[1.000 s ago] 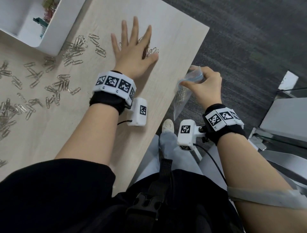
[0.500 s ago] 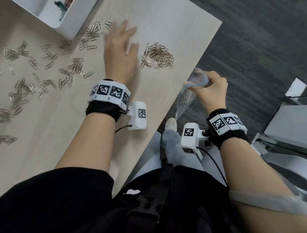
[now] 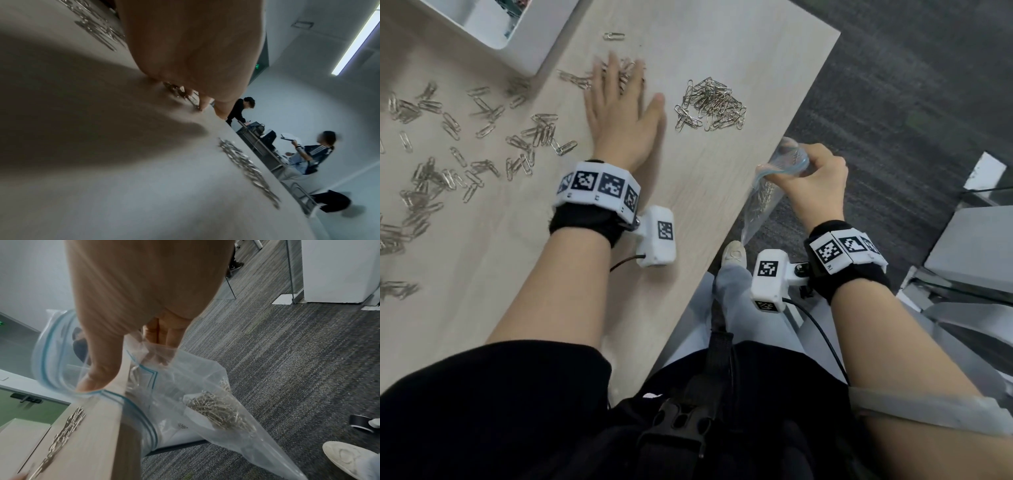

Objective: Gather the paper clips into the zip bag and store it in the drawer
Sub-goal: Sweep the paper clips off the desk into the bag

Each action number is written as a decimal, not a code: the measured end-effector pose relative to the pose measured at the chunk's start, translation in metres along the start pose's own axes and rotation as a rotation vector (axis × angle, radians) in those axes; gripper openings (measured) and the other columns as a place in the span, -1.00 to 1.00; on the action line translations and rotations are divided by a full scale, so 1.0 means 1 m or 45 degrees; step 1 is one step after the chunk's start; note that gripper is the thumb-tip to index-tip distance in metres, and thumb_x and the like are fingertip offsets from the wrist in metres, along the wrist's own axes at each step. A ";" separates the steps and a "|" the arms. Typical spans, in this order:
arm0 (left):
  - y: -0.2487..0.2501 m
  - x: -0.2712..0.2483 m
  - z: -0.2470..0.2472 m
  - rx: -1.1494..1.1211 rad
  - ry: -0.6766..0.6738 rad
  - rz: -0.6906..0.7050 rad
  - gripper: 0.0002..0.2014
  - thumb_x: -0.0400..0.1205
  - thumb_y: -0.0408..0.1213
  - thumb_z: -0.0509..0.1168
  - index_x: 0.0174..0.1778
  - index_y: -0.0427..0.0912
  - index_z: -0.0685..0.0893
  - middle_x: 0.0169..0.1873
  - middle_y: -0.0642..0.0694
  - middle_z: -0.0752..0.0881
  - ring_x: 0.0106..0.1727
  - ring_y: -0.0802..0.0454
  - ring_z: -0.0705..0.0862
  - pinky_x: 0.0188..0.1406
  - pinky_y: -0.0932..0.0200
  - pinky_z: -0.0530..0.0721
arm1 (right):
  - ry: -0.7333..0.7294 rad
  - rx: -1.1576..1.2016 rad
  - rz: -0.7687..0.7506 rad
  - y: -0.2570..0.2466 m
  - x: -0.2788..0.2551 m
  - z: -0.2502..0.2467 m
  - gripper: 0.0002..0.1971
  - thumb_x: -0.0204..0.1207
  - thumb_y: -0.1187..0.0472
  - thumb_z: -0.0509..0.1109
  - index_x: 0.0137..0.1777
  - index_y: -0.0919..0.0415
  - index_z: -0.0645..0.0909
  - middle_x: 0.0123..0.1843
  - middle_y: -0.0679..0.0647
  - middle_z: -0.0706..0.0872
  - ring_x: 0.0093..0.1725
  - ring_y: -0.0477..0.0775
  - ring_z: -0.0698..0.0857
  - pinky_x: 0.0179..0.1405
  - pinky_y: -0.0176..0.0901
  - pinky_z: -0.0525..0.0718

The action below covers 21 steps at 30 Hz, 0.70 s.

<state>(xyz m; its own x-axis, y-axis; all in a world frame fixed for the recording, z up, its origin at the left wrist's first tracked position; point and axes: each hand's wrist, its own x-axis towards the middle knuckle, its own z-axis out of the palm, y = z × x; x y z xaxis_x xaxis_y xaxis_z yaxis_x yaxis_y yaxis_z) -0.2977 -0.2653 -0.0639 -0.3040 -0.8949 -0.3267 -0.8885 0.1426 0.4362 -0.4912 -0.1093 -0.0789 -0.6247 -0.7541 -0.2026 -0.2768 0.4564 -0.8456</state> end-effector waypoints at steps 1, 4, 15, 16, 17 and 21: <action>0.006 -0.005 0.003 -0.019 -0.032 0.030 -0.43 0.71 0.08 -0.01 0.63 0.04 0.05 0.66 -0.05 -0.15 0.66 -0.08 -0.25 0.61 -0.15 -0.30 | 0.003 0.002 0.006 0.000 0.000 0.000 -0.61 0.14 0.09 0.69 -0.04 0.19 0.74 -0.15 0.03 0.70 -0.13 -0.02 0.67 -0.14 -0.15 0.64; 0.016 -0.015 0.009 -0.104 -0.014 0.139 -0.49 0.68 0.06 0.10 0.56 0.04 0.29 0.66 -0.05 0.03 0.67 -0.09 -0.12 0.62 -0.21 -0.27 | 0.005 0.005 0.020 -0.002 -0.001 0.001 -0.62 0.13 0.09 0.69 -0.05 0.15 0.74 -0.15 0.05 0.70 -0.13 0.00 0.68 -0.13 -0.09 0.67; 0.004 0.045 -0.006 0.142 0.078 -0.005 -0.36 0.69 0.08 -0.01 0.65 -0.04 -0.06 0.65 -0.20 -0.19 0.65 -0.22 -0.26 0.59 -0.27 -0.30 | -0.001 -0.042 0.009 -0.001 0.003 0.002 -0.54 0.11 0.07 0.66 0.01 0.22 0.74 -0.08 0.19 0.76 -0.08 0.13 0.74 -0.08 0.00 0.72; 0.007 0.043 -0.002 0.173 0.054 0.016 -0.35 0.69 0.10 -0.03 0.65 -0.04 -0.10 0.65 -0.20 -0.22 0.65 -0.21 -0.28 0.59 -0.25 -0.31 | -0.008 -0.045 0.006 -0.002 0.003 0.002 -0.54 0.11 0.05 0.66 0.00 0.22 0.74 -0.08 0.18 0.76 -0.09 0.13 0.74 -0.09 -0.02 0.72; 0.011 0.039 0.003 0.196 0.028 0.058 -0.35 0.70 0.09 -0.04 0.65 -0.05 -0.13 0.65 -0.20 -0.24 0.65 -0.19 -0.29 0.58 -0.23 -0.32 | -0.010 -0.046 0.003 -0.002 0.003 0.002 -0.54 0.11 0.04 0.66 0.00 0.22 0.74 -0.09 0.18 0.76 -0.09 0.12 0.74 -0.11 -0.04 0.71; 0.032 0.022 0.020 0.201 -0.110 0.280 -0.43 0.75 0.02 -0.12 0.64 -0.05 -0.13 0.65 -0.15 -0.24 0.65 -0.16 -0.30 0.58 -0.15 -0.35 | -0.020 -0.043 -0.018 -0.002 0.004 0.000 -0.56 0.11 0.03 0.66 -0.01 0.18 0.75 -0.13 0.14 0.75 -0.14 0.07 0.71 -0.17 -0.17 0.64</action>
<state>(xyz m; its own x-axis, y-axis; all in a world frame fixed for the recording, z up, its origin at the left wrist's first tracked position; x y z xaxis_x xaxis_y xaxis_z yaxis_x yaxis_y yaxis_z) -0.3397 -0.2724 -0.0738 -0.5173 -0.7970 -0.3119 -0.8386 0.3993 0.3706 -0.4936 -0.1129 -0.0780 -0.6091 -0.7679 -0.1983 -0.3106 0.4610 -0.8312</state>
